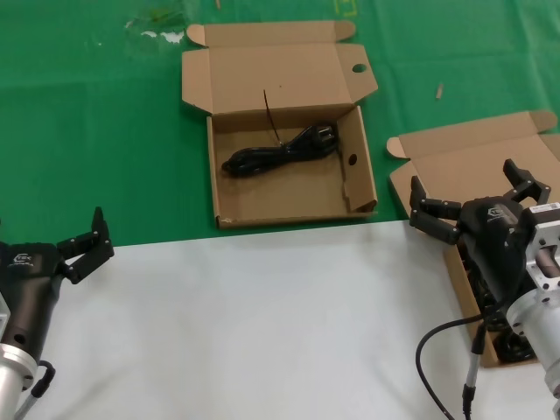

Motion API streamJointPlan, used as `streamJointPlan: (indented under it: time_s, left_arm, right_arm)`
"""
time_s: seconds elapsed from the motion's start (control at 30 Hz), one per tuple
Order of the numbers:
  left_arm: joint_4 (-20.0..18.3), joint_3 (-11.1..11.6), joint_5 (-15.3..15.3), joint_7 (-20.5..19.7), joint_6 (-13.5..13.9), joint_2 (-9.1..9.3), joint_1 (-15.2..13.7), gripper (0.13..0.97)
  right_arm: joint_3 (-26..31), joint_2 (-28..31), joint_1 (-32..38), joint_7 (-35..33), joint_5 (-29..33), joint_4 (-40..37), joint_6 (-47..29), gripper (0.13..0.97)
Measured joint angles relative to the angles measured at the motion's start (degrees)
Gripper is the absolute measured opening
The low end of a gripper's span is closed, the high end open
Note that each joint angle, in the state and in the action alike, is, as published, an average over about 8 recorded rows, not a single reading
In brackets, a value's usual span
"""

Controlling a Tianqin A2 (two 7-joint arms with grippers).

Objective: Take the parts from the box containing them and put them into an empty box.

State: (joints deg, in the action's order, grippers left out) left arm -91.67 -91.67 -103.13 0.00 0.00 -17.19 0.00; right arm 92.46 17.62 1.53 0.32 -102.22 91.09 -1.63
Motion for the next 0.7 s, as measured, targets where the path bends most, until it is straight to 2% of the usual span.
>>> streamJointPlan:
  time_s: [0.7]
  left_arm:
    - [0.00,0.00,0.00,0.00,0.00,0.00,0.00,0.966]
  right_arm:
    - [0.00,0.00,0.00,0.00,0.00,0.00,0.00,0.966]
